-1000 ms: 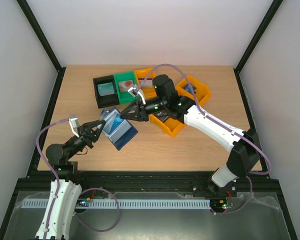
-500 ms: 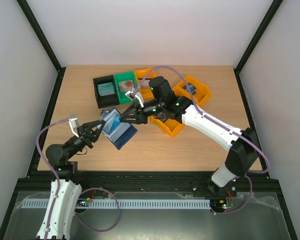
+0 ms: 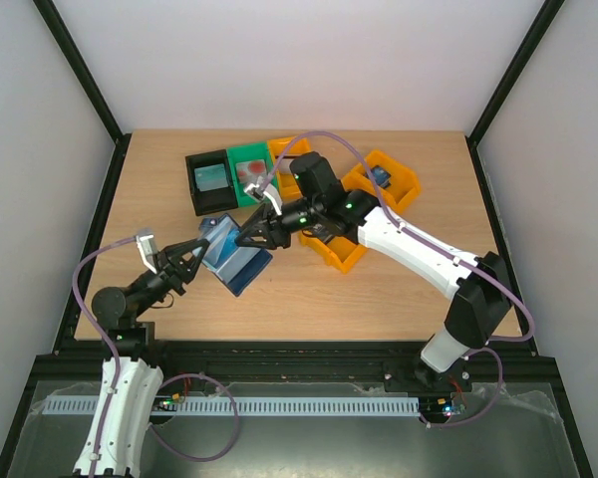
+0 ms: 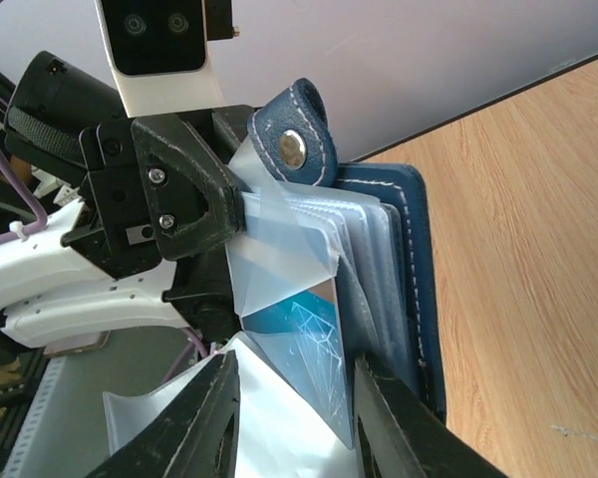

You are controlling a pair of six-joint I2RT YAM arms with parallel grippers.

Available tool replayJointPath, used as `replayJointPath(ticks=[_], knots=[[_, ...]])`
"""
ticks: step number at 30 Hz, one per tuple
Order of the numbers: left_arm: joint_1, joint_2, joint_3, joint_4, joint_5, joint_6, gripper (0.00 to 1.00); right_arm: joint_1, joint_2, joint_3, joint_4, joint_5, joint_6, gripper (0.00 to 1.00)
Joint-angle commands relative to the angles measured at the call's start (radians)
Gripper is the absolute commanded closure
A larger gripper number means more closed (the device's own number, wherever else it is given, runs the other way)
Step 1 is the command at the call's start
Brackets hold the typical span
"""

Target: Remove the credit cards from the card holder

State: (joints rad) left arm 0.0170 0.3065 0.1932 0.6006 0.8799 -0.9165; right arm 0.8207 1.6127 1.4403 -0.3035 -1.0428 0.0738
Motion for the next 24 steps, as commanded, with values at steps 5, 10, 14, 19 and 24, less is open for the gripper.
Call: replayJointPath(ticks=[5,10,14,19,24], knots=[[-0.006,-0.009,0.003,0.02,-0.013,0.032,0.98,0.05,0.011,0.022,0.01,-0.11,-0.032,0.82],[-0.01,-0.011,0.004,0.001,-0.006,0.067,0.98,0.066,0.038,0.031,0.09,-0.068,0.046,0.92],[-0.011,-0.014,0.005,-0.01,-0.009,0.066,0.98,0.079,0.055,0.045,0.103,-0.006,0.056,0.98],[-0.011,-0.014,-0.002,-0.005,-0.013,0.044,0.98,0.079,0.041,0.037,0.097,0.009,0.041,0.98],[-0.013,-0.015,-0.024,0.04,0.02,-0.042,0.91,0.046,0.02,-0.013,0.211,0.003,0.138,0.98]])
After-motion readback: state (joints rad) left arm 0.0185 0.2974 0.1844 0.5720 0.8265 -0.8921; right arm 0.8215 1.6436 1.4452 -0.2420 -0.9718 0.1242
